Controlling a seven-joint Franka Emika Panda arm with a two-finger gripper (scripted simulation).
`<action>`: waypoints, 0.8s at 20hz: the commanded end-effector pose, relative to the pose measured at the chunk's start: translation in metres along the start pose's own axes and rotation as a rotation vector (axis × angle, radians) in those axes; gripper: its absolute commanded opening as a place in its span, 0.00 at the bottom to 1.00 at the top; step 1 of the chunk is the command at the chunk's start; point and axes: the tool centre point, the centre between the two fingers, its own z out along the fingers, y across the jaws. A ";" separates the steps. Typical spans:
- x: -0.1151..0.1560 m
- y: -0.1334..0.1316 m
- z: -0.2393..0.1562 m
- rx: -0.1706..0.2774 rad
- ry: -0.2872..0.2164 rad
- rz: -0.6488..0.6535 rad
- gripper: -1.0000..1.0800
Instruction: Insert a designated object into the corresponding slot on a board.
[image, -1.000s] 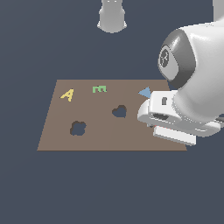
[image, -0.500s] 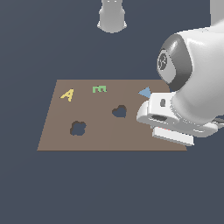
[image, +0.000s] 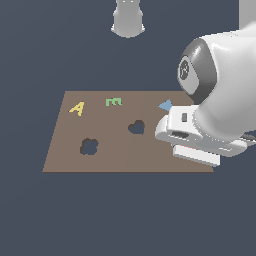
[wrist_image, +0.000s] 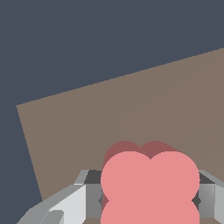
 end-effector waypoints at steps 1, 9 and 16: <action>0.002 0.008 0.000 -0.001 0.000 -0.002 0.00; 0.011 0.062 -0.002 0.000 0.000 -0.027 0.00; 0.027 0.136 -0.005 0.000 0.000 -0.061 0.00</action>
